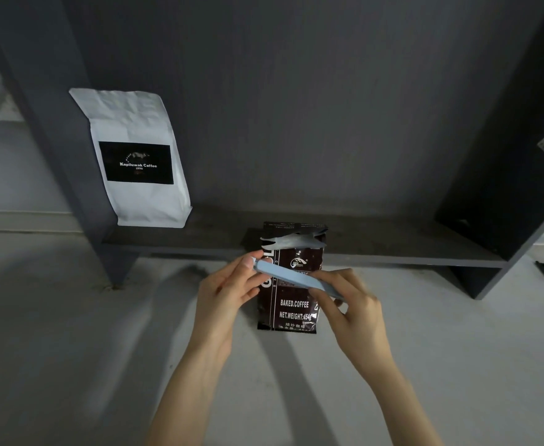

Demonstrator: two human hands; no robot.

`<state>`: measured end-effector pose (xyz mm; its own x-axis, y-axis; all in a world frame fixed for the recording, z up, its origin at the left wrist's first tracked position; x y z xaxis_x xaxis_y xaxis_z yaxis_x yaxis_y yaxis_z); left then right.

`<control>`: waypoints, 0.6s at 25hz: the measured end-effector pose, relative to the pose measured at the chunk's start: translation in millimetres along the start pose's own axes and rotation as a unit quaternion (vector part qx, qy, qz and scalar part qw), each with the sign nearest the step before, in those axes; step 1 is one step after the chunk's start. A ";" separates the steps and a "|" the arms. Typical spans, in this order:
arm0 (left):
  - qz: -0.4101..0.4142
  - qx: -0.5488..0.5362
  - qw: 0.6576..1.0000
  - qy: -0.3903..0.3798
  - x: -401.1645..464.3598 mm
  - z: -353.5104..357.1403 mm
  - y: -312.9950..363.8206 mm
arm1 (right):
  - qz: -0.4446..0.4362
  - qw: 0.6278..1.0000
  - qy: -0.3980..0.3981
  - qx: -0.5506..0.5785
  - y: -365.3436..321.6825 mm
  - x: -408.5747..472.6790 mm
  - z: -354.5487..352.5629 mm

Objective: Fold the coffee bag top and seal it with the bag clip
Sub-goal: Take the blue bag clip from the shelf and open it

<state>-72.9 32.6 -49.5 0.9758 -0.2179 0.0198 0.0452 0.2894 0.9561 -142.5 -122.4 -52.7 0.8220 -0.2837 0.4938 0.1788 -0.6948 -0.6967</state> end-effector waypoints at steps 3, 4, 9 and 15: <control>-0.038 -0.032 0.999 0.000 1.3 -2.6 -1.8 | 0.004 0.999 0.020 0.031 -3.8 -1.2 -2.9; -0.047 -0.042 0.998 0.002 2.2 -4.3 -3.4 | 0.008 0.999 0.024 0.046 -5.6 -0.2 -4.4; -0.062 -0.075 0.995 0.031 4.3 -13.9 -10.2 | 0.032 0.996 -0.046 0.069 -7.9 0.5 -3.7; -0.046 -0.082 0.993 0.072 7.3 -32.6 -7.4 | 0.082 0.975 -0.144 0.151 -0.3 -8.9 -3.9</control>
<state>-59.1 59.3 -65.9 0.9858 -0.1184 -0.1193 0.1589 0.4255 0.8909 -152.0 -122.3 -54.8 0.9630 -0.1474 0.2258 0.1463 -0.4175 -0.8968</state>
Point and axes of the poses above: each hand's wrist, its own x-axis towards the middle knuckle, its own z-axis out of the palm, y = z × x, the point moved 3 cm from there along x, towards the middle knuckle, and after that the axes turned 3 degrees about -x, right-handed, at the moved point
